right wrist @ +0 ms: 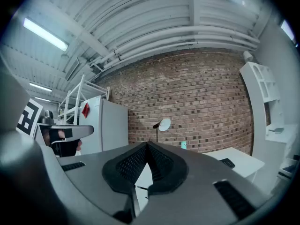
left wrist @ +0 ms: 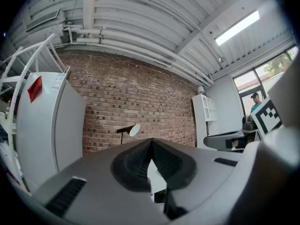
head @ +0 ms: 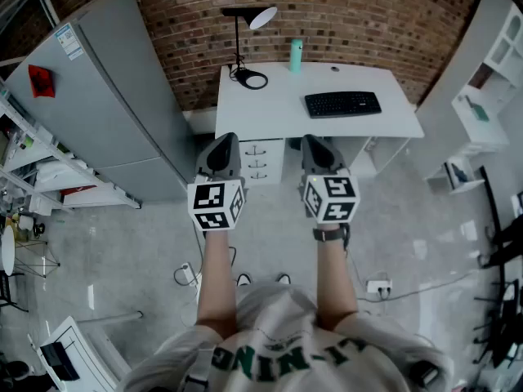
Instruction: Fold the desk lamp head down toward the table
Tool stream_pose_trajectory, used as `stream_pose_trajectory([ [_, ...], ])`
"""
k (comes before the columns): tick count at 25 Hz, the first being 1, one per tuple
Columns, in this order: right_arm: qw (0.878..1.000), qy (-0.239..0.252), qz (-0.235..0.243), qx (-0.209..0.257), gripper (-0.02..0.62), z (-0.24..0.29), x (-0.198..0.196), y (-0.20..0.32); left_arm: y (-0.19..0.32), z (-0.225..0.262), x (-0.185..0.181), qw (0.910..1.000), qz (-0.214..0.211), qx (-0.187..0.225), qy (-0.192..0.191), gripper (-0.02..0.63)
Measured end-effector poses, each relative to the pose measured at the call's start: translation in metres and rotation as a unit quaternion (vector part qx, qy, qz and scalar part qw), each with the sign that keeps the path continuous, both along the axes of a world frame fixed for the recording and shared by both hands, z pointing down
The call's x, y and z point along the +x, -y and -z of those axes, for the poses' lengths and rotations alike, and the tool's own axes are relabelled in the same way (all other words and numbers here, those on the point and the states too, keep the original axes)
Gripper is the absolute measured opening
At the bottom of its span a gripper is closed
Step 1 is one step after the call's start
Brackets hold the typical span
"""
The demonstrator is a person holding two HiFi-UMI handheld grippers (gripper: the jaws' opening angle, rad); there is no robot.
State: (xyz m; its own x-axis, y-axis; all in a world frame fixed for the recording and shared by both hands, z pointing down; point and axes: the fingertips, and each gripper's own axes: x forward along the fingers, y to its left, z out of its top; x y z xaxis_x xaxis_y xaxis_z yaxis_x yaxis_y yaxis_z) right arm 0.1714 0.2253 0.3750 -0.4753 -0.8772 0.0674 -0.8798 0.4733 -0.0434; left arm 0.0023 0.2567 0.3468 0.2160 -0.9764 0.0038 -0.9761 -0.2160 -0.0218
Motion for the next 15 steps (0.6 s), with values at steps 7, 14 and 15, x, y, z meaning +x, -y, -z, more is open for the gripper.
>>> stream_pose_trajectory([
  [7,1.000,0.009,0.001,-0.011,0.003,-0.007,0.022,-0.007,-0.009,-0.006,0.019,0.9999,0.007,-0.014,0.005,-0.006],
  [14,0.999,0.028,0.020,-0.024,0.003,-0.021,0.012,-0.006,-0.007,-0.025,0.019,0.9994,0.009,-0.033,0.007,-0.006],
  [15,0.999,0.034,0.024,-0.025,0.003,-0.023,0.010,-0.004,-0.004,-0.026,0.018,0.9994,0.009,-0.033,0.006,-0.006],
])
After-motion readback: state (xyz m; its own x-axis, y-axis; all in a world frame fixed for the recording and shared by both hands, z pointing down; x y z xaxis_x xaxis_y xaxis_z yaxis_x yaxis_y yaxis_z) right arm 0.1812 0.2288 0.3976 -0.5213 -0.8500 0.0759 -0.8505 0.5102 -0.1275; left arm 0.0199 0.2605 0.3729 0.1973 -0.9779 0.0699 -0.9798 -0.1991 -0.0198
